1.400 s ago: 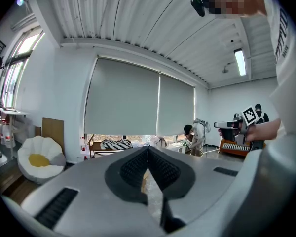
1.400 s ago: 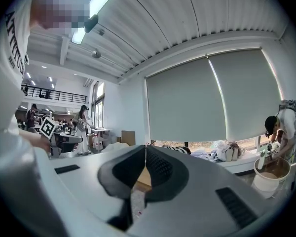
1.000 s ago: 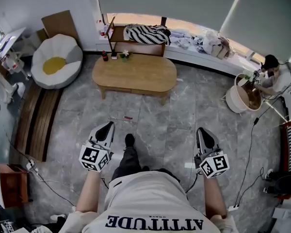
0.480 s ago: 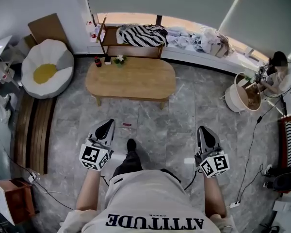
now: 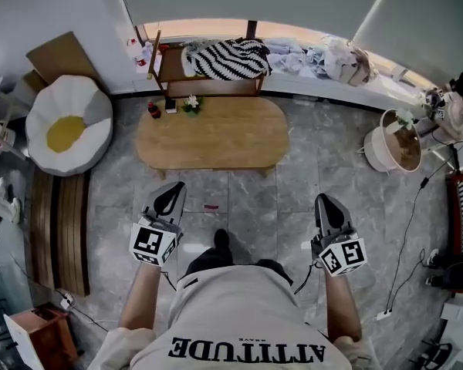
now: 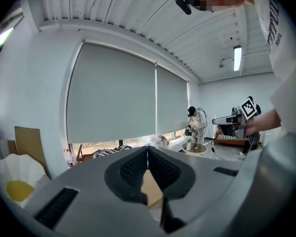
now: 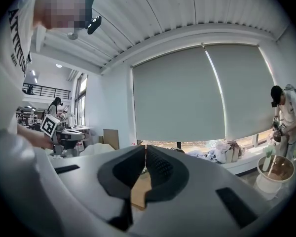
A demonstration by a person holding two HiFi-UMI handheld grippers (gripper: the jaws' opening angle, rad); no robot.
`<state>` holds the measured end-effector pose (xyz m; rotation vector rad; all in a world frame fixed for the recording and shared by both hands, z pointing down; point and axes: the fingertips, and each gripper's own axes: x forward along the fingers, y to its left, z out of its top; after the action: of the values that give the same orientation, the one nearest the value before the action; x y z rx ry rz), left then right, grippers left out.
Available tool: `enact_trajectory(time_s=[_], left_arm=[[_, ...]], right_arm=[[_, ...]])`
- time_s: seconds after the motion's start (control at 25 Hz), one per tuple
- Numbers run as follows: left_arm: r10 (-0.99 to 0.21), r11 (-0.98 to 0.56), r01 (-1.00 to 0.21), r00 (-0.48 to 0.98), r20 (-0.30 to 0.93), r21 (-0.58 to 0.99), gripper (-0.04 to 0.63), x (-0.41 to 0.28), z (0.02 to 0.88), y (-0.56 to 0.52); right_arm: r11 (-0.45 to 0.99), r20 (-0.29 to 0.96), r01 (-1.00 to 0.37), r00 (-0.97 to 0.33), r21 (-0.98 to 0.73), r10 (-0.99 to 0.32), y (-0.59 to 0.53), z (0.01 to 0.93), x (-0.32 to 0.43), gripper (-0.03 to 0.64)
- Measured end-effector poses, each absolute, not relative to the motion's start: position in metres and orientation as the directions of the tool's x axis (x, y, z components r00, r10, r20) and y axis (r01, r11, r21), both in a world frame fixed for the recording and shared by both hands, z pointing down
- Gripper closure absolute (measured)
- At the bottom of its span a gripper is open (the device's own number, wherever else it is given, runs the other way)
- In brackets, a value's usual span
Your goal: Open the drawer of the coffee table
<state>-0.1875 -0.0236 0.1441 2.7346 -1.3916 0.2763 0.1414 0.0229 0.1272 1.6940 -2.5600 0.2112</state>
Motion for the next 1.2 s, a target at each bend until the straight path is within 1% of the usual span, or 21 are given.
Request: enact_trajectory(time_s=[0.36,0.6,0.92,1.04,1.2], left_arm=[[-0.779,-0.608,-0.794,0.596,0.195,-0.004,0.575,-0.217,0.149,-0.081],[-0.771,-0.601,-0.798,0.593,0.231,0.045,0.575,-0.212,0.175,-0.103],[-0.775,-0.563,-0.822,0.562,0.289,0.089,0.575,-0.182,0.219,-0.121],[-0.781,-0.541,-0.835,0.544,0.308,0.101,0.575,-0.166,0.235,-0.134],[-0.791,-0.507,-0.854,0.516,0.33,0.121,0.575,-0.14,0.268,-0.157]], right_arm=[[0.387,0.163,-0.919,-0.393,-0.07,-0.905,-0.027,0.126,0.105,0.598],[0.398,0.252,-0.914,-0.403,-0.072,-0.88,-0.037,0.156,0.099,0.598],[0.473,0.328,-0.87,-0.492,-0.141,-0.807,-0.059,0.211,0.104,0.598],[0.486,0.347,-0.848,-0.529,-0.21,-0.774,-0.081,0.238,0.114,0.598],[0.489,0.397,-0.816,-0.578,-0.309,-0.713,-0.116,0.299,0.129,0.598]])
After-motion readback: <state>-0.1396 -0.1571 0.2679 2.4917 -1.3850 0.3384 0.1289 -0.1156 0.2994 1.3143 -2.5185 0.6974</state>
